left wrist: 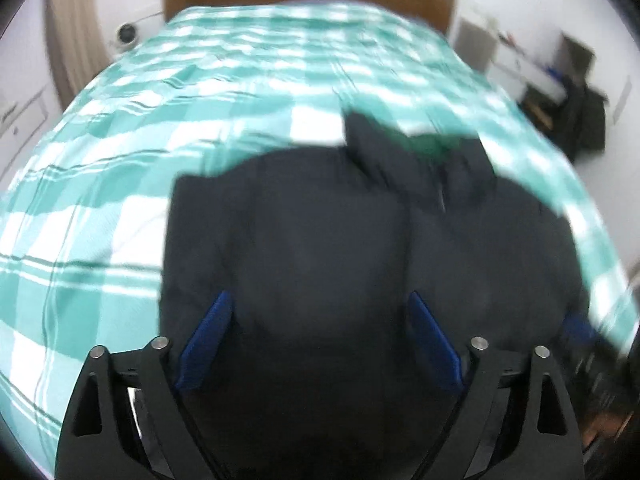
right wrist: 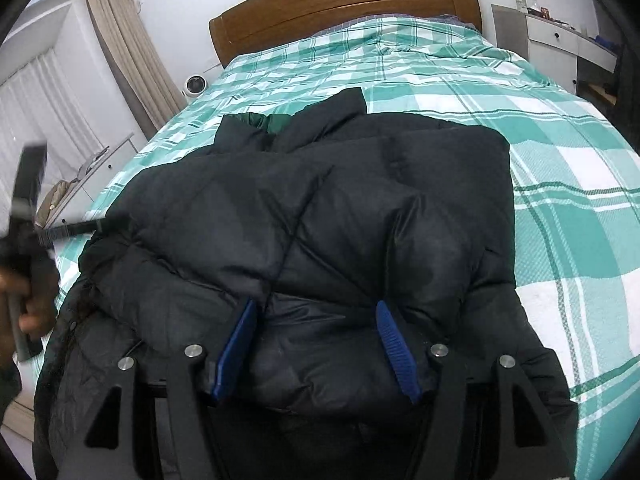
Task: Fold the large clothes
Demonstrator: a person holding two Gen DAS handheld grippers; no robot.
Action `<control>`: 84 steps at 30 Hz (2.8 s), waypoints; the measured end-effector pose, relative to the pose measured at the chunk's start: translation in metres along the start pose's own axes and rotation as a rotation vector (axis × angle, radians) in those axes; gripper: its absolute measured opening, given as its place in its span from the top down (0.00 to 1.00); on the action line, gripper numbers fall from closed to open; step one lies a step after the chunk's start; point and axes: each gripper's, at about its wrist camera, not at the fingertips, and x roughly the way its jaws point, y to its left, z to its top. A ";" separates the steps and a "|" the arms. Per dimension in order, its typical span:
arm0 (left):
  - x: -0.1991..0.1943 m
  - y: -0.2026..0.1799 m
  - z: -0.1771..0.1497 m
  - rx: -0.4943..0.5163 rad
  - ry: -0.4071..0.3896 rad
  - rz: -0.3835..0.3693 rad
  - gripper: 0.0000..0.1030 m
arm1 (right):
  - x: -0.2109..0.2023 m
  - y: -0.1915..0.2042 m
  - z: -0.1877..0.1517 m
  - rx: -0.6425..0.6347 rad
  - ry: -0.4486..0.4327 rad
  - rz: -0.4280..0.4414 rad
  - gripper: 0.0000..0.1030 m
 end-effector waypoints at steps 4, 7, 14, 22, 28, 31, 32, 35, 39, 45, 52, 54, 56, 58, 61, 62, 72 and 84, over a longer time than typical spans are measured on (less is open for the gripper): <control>0.047 0.022 0.026 -0.094 0.068 0.050 0.07 | 0.002 0.005 0.000 -0.007 -0.012 -0.006 0.38; 0.086 0.041 0.021 -0.165 0.124 0.060 0.00 | 0.003 0.009 -0.003 -0.012 -0.021 -0.002 0.38; 0.091 0.041 0.002 -0.142 0.078 0.064 0.00 | 0.006 0.013 -0.006 -0.044 -0.029 -0.027 0.38; 0.010 0.022 -0.020 -0.086 -0.025 0.068 0.02 | -0.024 0.035 -0.002 -0.071 -0.024 -0.178 0.35; -0.079 -0.029 -0.082 0.070 -0.095 0.099 0.02 | -0.095 0.063 -0.006 -0.070 -0.113 -0.356 0.26; -0.106 -0.049 -0.106 0.100 -0.116 0.090 0.02 | -0.124 0.076 -0.010 -0.082 -0.139 -0.401 0.26; -0.109 -0.053 -0.108 0.103 -0.119 0.086 0.02 | -0.130 0.079 -0.010 -0.087 -0.145 -0.405 0.26; -0.125 -0.069 -0.116 0.109 -0.116 0.068 0.02 | -0.154 0.092 -0.015 -0.117 -0.169 -0.429 0.26; -0.147 -0.084 -0.117 0.125 -0.140 0.061 0.02 | -0.173 0.102 -0.016 -0.137 -0.181 -0.459 0.26; -0.176 -0.104 -0.120 0.165 -0.180 0.067 0.02 | -0.194 0.105 -0.019 -0.138 -0.189 -0.505 0.26; -0.187 -0.114 -0.123 0.192 -0.189 0.080 0.02 | -0.208 0.105 -0.021 -0.135 -0.187 -0.527 0.26; -0.188 -0.115 -0.123 0.192 -0.188 0.082 0.02 | -0.210 0.105 -0.022 -0.137 -0.186 -0.534 0.26; -0.188 -0.117 -0.124 0.195 -0.184 0.083 0.02 | -0.211 0.104 -0.023 -0.136 -0.183 -0.535 0.26; -0.189 -0.118 -0.125 0.201 -0.181 0.082 0.02 | -0.213 0.103 -0.023 -0.131 -0.182 -0.530 0.26; -0.190 -0.121 -0.127 0.210 -0.180 0.085 0.02 | -0.215 0.103 -0.023 -0.131 -0.182 -0.539 0.26; -0.190 -0.121 -0.127 0.211 -0.179 0.084 0.02 | -0.215 0.103 -0.023 -0.130 -0.182 -0.541 0.26; -0.169 -0.050 -0.167 0.110 -0.070 0.119 0.02 | -0.212 0.061 -0.061 -0.043 -0.120 -0.326 0.26; -0.123 0.110 -0.272 -0.245 0.190 0.028 0.01 | -0.190 -0.029 -0.196 0.168 0.204 -0.108 0.26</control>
